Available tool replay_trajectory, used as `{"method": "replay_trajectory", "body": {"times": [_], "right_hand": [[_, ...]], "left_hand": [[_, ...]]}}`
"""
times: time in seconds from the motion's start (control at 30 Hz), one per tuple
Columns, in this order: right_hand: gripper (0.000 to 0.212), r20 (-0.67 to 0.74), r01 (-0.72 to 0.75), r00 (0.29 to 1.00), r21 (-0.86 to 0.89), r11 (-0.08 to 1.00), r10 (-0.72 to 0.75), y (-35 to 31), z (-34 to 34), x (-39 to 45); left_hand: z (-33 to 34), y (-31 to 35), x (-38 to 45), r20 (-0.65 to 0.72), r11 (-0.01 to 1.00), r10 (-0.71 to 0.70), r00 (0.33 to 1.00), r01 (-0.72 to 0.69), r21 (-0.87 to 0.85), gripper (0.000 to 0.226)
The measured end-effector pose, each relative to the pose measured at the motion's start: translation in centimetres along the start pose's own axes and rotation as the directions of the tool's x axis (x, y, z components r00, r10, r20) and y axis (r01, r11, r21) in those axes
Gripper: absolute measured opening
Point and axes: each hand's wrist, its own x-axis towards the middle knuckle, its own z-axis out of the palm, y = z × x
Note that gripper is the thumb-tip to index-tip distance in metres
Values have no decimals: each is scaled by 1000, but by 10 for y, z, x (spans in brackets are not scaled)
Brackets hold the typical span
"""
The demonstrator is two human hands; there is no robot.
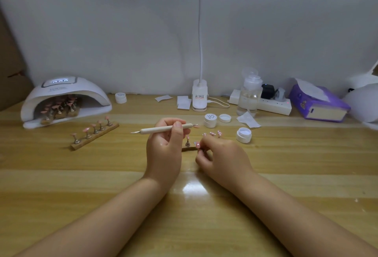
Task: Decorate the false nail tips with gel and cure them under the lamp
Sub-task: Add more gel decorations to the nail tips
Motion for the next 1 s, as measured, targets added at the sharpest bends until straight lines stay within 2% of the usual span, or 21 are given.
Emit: {"method": "replay_trajectory", "body": {"times": [0.2, 0.3, 0.6, 0.83, 1.0], "right_hand": [[4, -37, -62, 997, 251, 966, 73, 8, -13, 5], [5, -23, -75, 996, 314, 947, 86, 15, -23, 9], [9, -47, -67, 995, 352, 934, 89, 33, -23, -6], [5, -78, -10, 996, 388, 921, 44, 31, -22, -7], [8, -133, 54, 991, 353, 934, -7, 30, -23, -7]], "left_hand": [[0, 0, 0, 14, 1000, -8, 1000, 9, -25, 15], [0, 0, 0, 30, 999, -21, 999, 22, -38, 17], [3, 3, -9, 182, 1000, 15, 983, -19, 21, 19], [5, 4, -13, 229, 998, 52, 972, -61, 31, 16], [6, 5, -13, 234, 996, 58, 970, -73, 55, 16]]}}
